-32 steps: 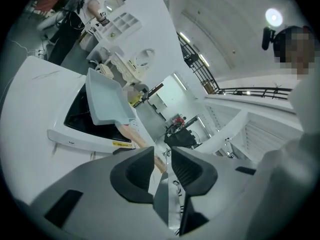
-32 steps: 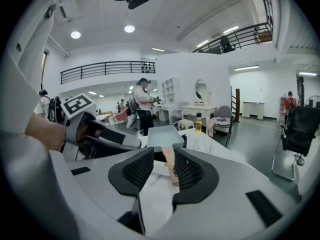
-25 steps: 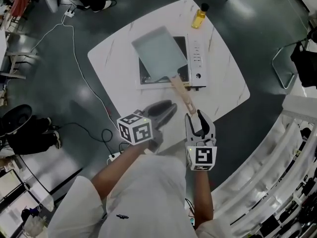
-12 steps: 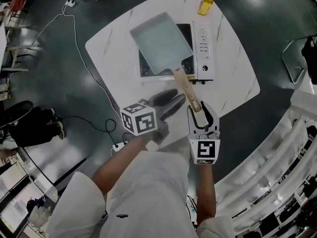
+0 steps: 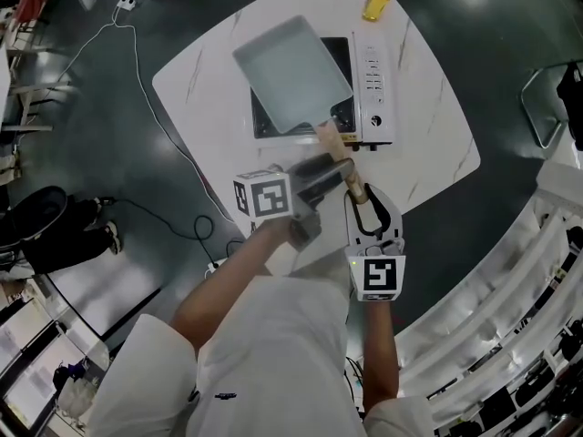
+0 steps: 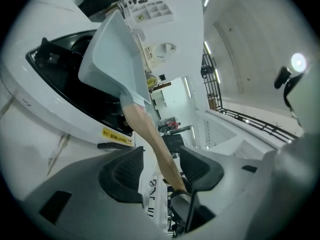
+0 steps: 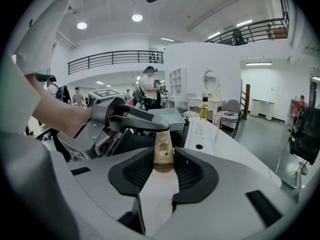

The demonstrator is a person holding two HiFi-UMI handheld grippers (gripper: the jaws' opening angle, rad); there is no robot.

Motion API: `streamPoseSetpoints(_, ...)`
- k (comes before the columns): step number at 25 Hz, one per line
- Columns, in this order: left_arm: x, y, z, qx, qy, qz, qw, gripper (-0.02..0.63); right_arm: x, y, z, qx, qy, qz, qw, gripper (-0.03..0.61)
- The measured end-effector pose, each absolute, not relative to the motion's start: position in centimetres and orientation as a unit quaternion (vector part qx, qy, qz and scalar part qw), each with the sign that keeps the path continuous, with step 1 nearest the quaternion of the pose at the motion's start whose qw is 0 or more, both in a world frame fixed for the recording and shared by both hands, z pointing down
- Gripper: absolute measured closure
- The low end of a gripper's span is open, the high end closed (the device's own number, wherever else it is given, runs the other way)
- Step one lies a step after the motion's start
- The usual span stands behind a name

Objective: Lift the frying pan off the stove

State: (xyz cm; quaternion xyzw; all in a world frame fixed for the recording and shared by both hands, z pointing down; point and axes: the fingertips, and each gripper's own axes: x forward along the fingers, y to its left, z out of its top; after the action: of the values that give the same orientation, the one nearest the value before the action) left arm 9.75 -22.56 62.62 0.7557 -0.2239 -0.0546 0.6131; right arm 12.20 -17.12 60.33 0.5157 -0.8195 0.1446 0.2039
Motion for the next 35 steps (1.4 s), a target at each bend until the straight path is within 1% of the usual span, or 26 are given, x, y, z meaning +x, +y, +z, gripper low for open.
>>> streamPoseSetpoints(1,9.9,-22.7,62.9,0.754,-0.225,-0.054,0.615,0.407,12.2,-17.1,60.4,0.515,-0.82,0.147,0.202,0.462)
streamPoseSetpoints(5,10.6,-23.3,63.0,0.745,-0.205,-0.075,0.631,0.471,12.5,-17.3,60.6,0.512,-0.821,0.152,0.201,0.462)
streamPoseSetpoints(8,10.9,-23.4,62.5,0.729,-0.178,-0.101,0.653,0.5,12.5,-17.3,60.6,0.509,-0.822,0.154,0.203,0.462)
streamPoseSetpoints(17,11.2,-23.3,62.2,0.736,-0.186,-0.111,0.641,0.502,12.9,-17.3,60.5,0.509,-0.82,0.149,0.216,0.463)
streamPoseSetpoints(27,10.7,-21.5,60.1,0.726,-0.187,-0.134,0.648,0.495,12.4,-15.6,57.7,0.501,-0.833,0.123,0.202,0.463)
streamPoseSetpoints(35,9.4,-19.1,57.1,0.736,-0.191,-0.151,0.632,0.491,11.4,-13.2,54.8,0.485,-0.847,0.101,0.194,0.463)
